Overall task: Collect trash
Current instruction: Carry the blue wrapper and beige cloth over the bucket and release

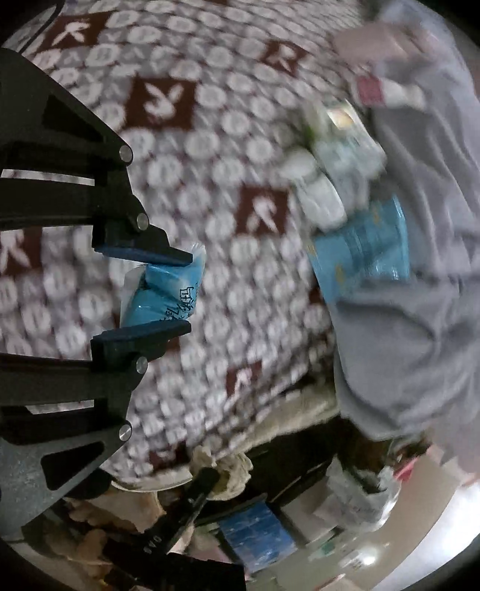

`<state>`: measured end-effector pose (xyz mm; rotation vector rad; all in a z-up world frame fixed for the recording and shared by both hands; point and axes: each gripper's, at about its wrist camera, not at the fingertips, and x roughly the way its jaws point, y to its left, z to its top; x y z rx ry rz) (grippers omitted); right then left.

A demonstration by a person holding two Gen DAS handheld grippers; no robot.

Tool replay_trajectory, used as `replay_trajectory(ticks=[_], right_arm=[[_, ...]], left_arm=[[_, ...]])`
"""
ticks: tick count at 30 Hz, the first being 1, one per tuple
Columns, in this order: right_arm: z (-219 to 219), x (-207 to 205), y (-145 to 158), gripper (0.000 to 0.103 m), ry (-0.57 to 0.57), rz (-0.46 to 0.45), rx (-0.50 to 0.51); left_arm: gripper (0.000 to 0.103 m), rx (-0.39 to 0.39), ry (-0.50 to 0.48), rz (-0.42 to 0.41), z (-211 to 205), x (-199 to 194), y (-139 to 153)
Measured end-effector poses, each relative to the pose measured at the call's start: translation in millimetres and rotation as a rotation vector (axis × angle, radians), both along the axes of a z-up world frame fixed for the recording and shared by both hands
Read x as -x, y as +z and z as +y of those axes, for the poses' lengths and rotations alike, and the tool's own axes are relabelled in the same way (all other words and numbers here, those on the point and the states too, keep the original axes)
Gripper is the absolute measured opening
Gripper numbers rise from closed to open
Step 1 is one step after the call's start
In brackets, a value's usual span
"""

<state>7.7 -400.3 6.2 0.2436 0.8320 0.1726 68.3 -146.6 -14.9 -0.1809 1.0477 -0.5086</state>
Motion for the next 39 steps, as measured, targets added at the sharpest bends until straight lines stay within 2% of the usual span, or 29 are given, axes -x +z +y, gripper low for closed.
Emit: replay_trajectory(ticks=[9, 16, 26, 35, 37, 39], right_arm=[[-63.8, 39.9, 5.4, 0.028, -0.135, -0.007, 0.015], [-119.3, 74.0, 4.3, 0.028, -0.261, 0.003, 0.053], [-197.4, 121.0, -10.7, 0.028, -0.445, 0.044, 0.042], [-247.3, 142.4, -28.9, 0.028, -0.585, 0.092, 0.039], [-251.9, 144.2, -30.1, 0.039, -0.612, 0.098, 0.07], [-255.8, 145.3, -30.4, 0.045, -0.631, 0.099, 0.077]], left_arm=[[0.027, 0.003, -0.176, -0.083, -103.4, 14.2, 31.1], [0.027, 0.009, -0.298, -0.075, -186.5, 25.0, 30.2], [0.027, 0.027, -0.456, -0.066, -287.9, 46.5, 31.1], [0.029, 0.047, -0.545, -0.048, -344.5, 58.9, 23.8], [0.029, 0.053, -0.556, -0.042, -353.9, 60.4, 23.1], [0.033, 0.069, -0.563, -0.033, -362.4, 60.7, 22.2]])
